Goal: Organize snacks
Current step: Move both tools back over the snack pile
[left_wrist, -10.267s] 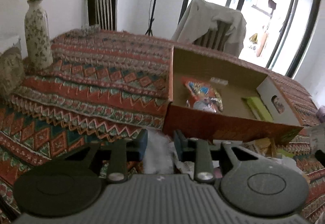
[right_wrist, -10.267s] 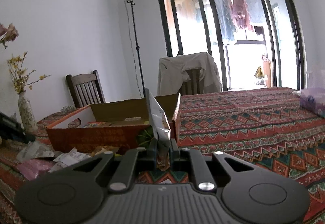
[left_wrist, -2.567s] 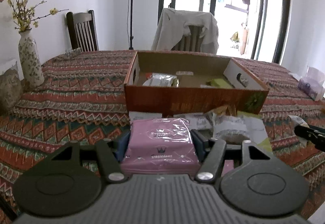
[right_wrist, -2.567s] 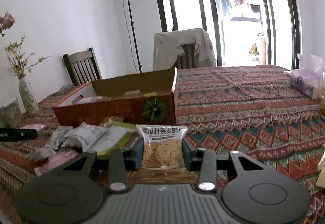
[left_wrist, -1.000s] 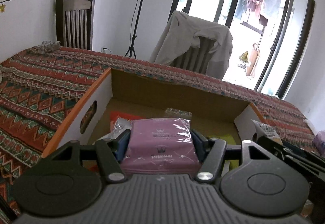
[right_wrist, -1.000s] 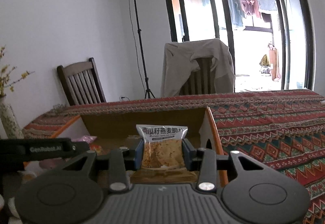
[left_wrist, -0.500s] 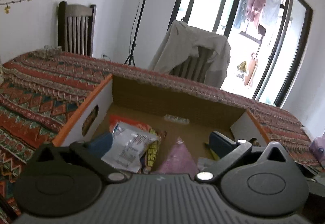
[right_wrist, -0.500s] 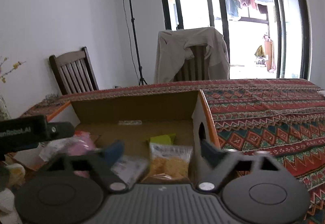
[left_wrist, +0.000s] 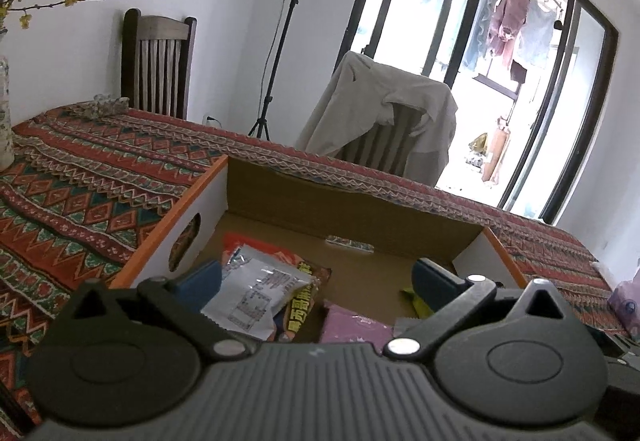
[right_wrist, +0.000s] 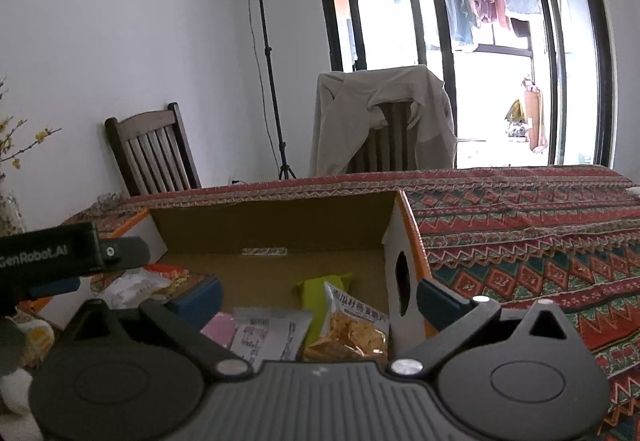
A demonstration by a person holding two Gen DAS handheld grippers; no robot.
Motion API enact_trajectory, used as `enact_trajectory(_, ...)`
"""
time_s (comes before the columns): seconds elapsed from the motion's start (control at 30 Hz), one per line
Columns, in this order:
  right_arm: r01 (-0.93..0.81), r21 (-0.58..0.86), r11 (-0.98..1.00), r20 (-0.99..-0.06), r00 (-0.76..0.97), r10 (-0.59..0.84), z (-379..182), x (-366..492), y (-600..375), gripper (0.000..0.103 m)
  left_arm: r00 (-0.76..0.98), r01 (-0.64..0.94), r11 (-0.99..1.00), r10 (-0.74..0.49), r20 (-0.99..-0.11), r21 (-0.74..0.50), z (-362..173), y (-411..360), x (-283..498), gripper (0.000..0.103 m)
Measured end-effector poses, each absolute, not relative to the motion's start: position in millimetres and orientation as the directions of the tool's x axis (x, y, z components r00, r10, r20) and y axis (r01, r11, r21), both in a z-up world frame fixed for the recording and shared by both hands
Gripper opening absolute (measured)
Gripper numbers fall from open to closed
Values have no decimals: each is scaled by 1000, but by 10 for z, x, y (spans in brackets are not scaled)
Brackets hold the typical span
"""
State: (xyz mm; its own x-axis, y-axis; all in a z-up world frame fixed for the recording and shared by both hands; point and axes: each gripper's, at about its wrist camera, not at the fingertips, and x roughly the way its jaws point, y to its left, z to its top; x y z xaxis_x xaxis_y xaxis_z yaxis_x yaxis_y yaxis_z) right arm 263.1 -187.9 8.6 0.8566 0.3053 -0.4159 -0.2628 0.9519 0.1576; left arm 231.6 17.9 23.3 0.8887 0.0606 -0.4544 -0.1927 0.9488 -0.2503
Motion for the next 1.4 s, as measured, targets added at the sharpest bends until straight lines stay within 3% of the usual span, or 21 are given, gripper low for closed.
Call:
enact_trajectory(0.47,-235,168,957,-371,885,282,155,2561,-2005,103,925,-119,955,8,-380,-271,667,173,1881,103)
enact_trajectory(0.6,-237,180,955,-363,886,288,145,2558,-2042,103,928,-116,968,26,-372,-221,687,275,1647,103)
enact_trajectory(0.93,-258,185,948,-355,882,310,414,2301,-2078,103,891,-174,978,107,-442,-113,366,717,1070,103)
enact_trajectory(1.4,-238,129,963,-459,846,271,296,1511,-2060,103,853,-242,956,128,-506,-166,-218,1127,784,103)
